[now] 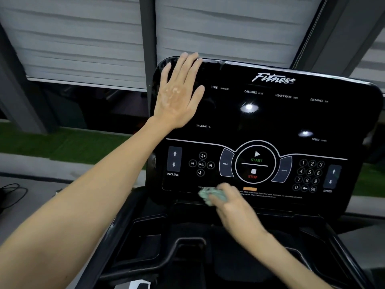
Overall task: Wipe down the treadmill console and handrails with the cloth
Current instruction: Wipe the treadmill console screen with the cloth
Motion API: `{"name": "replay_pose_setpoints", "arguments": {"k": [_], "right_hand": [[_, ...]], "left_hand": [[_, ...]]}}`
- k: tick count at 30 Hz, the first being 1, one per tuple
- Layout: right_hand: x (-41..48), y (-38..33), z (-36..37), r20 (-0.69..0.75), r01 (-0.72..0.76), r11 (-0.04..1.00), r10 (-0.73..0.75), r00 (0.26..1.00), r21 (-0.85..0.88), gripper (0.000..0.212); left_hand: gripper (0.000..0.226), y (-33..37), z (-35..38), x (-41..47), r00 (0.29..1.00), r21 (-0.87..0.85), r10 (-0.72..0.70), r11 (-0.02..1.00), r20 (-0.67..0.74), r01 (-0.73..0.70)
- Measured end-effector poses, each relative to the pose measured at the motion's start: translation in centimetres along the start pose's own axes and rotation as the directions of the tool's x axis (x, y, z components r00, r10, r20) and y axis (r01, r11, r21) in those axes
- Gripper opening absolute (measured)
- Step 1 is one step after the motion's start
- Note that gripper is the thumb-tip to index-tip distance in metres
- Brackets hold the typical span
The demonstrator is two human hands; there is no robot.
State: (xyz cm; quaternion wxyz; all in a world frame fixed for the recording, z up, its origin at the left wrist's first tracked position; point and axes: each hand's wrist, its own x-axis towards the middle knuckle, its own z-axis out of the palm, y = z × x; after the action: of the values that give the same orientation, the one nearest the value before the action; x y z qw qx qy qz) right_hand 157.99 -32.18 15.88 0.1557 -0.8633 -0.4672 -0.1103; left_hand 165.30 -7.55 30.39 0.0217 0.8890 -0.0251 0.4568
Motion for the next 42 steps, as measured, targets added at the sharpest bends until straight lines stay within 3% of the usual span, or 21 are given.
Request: {"name": "replay_pose_setpoints", "arguments": {"k": [3,7,9,14,20,23,26,28,31,33,35,37,40,42], "right_hand": [[-2.1,1.8,-1.5,-0.020,-0.122,0.991,0.121,0.992,-0.057,0.017],[1.5,-1.4,0.2,0.072,-0.034,0.998,0.038,0.997,-0.058,0.020],[4.2,-4.2,1.4,0.048,0.058,0.997,-0.056,0.997,-0.047,0.022],[8.1,-9.3,2.4,0.145,0.121,0.989,-0.108,0.984,-0.090,0.031],[2.1,-0.9,-0.3,0.046,0.084,0.996,-0.084,0.995,0.014,0.035],[-3.3,5.0,-2.4,-0.052,-0.044,0.999,0.044,0.998,0.001,0.023],[-8.0,9.3,-3.8,-0.147,-0.242,0.970,0.245,0.958,0.035,0.031],[-8.6,9.4,-3.9,-0.187,-0.305,0.952,0.299,0.936,-0.004,0.033],[-6.7,6.8,-1.9,-0.273,-0.226,0.974,0.222,0.936,0.015,0.037],[-4.6,4.3,-0.9,-0.249,-0.100,0.995,0.102,0.963,0.024,0.024],[-3.0,3.1,0.2,-0.172,-0.023,0.992,0.044,0.984,0.120,0.027],[-2.9,3.7,0.4,-0.175,0.045,0.993,-0.025,0.984,0.111,0.035],[-5.5,7.0,-1.5,-0.142,-0.005,1.000,0.006,0.990,0.011,0.024],[-8.3,10.4,-3.2,-0.209,-0.164,0.985,0.151,0.966,-0.050,0.018]], "left_hand": [[0.057,0.1,0.0,0.0,1.000,0.012,-0.010,1.000,0.008,0.010],[0.057,0.3,-0.3,0.1,0.999,0.004,-0.022,1.000,0.037,0.022],[0.057,0.2,-0.5,0.1,0.998,-0.009,-0.022,1.000,0.053,0.023],[0.057,-0.1,-0.6,0.0,0.998,-0.013,-0.018,1.000,0.056,0.019],[0.055,0.0,-0.8,0.1,0.999,-0.053,-0.015,0.998,0.042,0.017],[0.055,0.1,-0.7,0.0,0.999,-0.026,-0.012,1.000,0.040,0.013],[0.057,0.6,-0.3,-0.2,0.999,0.052,-0.022,0.998,0.045,0.020],[0.058,1.7,-0.2,-0.4,0.997,0.105,-0.049,0.994,0.057,0.043],[0.059,5.2,1.0,-2.2,0.989,0.171,0.085,0.980,0.122,-0.105],[0.059,7.3,2.3,-4.0,0.961,0.152,0.206,0.960,0.183,-0.234],[0.059,8.3,3.2,-5.1,0.953,0.151,0.214,0.957,0.213,-0.249],[0.060,8.4,3.3,-5.2,0.959,0.159,0.186,0.962,0.215,-0.223],[0.060,8.3,3.3,-4.9,0.956,0.168,0.200,0.957,0.212,-0.237],[0.060,8.4,3.5,-4.9,0.959,0.162,0.199,0.959,0.202,-0.233]]}}
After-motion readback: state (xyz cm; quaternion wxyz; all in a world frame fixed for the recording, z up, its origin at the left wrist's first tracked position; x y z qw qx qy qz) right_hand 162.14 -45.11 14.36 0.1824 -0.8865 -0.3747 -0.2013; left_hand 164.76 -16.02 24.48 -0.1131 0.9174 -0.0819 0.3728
